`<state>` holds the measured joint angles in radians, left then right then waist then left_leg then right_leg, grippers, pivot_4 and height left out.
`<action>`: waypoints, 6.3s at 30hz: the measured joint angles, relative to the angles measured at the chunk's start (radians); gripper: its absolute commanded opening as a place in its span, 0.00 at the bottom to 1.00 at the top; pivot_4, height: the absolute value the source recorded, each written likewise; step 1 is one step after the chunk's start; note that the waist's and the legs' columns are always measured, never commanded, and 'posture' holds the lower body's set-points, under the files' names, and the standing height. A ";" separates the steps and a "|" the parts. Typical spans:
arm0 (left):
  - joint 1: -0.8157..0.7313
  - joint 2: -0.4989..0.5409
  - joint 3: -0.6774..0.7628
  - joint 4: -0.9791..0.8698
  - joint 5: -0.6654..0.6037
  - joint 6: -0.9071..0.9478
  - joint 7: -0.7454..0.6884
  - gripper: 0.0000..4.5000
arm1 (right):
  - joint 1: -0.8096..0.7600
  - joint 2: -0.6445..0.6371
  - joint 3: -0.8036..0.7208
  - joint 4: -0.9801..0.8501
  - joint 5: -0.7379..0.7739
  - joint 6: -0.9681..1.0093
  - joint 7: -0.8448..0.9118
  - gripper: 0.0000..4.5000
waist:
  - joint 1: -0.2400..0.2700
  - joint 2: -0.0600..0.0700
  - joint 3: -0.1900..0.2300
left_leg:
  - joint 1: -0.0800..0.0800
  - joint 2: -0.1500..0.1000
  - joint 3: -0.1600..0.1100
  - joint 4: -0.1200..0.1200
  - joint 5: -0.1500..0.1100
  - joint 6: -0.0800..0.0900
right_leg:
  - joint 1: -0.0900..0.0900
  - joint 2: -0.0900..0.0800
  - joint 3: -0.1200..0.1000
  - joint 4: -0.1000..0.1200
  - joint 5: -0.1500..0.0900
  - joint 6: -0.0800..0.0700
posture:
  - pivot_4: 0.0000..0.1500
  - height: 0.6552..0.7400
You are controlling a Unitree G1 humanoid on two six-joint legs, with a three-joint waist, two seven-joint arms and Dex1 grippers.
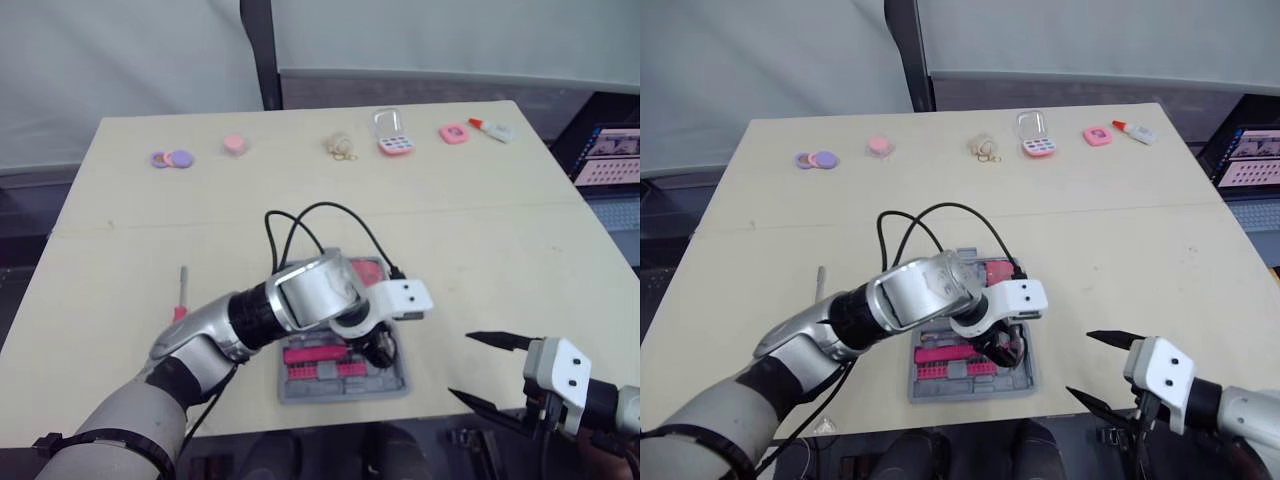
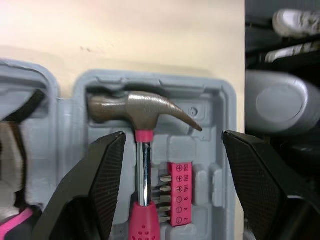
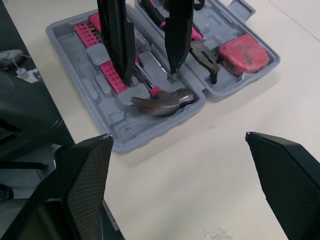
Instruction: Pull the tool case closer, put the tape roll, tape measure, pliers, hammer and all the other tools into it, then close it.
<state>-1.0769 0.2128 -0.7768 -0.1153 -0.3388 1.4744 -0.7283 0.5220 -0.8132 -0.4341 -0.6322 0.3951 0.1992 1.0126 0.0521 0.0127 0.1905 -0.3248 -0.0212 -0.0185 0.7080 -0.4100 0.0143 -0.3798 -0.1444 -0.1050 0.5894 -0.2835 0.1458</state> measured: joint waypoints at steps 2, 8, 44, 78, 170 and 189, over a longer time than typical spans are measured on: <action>0.040 -0.012 0.102 -0.008 -0.016 -0.013 0.013 0.62 | -0.006 0.000 0.004 0.005 0.000 0.002 0.000 1.00 | -0.001 0.000 0.000 | 0.000 0.000 0.000 0.000 0.000 0.000 | 0.000 0.000 0.000 0.000 0.000 0.000 | 1.00 1.00; 0.245 0.073 0.280 -0.068 -0.019 -0.282 0.007 0.01 | -0.008 -0.001 0.019 0.008 0.000 0.007 0.001 1.00 | -0.005 0.002 -0.001 | 0.002 0.001 -0.002 -0.001 0.000 0.000 | 0.000 0.000 0.001 0.001 0.000 0.000 | 1.00 1.00; 0.774 0.241 0.402 0.072 0.188 -1.266 -0.212 0.01 | -0.017 -0.001 0.023 0.002 0.067 0.043 0.008 1.00 | -0.001 0.004 -0.002 | 0.003 -0.001 -0.001 0.000 0.000 0.000 | 0.002 -0.002 0.000 0.000 0.000 0.000 | 1.00 1.00; 0.780 0.237 0.337 0.140 0.288 -1.313 -0.213 0.01 | 0.033 -0.001 -0.011 -0.009 0.066 0.041 0.008 1.00 | 0.000 0.007 -0.017 | 0.007 -0.001 -0.002 -0.004 0.000 0.000 | 0.005 -0.002 0.001 -0.002 0.000 0.000 | 1.00 1.00; 1.936 0.198 1.243 -0.417 -0.163 -1.395 -0.129 0.99 | -0.010 0.025 0.101 0.140 -0.002 -0.105 0.019 1.00 | -0.026 0.006 -0.005 | 0.005 0.007 0.003 -0.007 -0.014 0.009 | 0.004 -0.003 0.000 -0.020 -0.003 -0.005 | 1.00 1.00; 1.928 0.174 1.350 -0.613 -0.311 -0.976 0.278 0.99 | -0.162 -0.008 0.112 0.013 0.154 0.004 0.017 1.00 | -0.025 0.004 -0.004 | 0.005 0.006 0.002 -0.006 -0.014 0.010 | 0.004 -0.003 0.001 -0.016 -0.003 -0.005 | 1.00 1.00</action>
<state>0.8507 0.3867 0.5727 -0.7286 -0.6501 0.4983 -0.4504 0.3597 -0.8210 -0.3224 -0.6194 0.5489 0.2028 1.0296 0.0274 0.0172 0.1863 -0.3196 -0.0154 -0.0161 0.7018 -0.4236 0.0239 -0.3759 -0.1475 -0.1039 0.5735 -0.2863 0.1411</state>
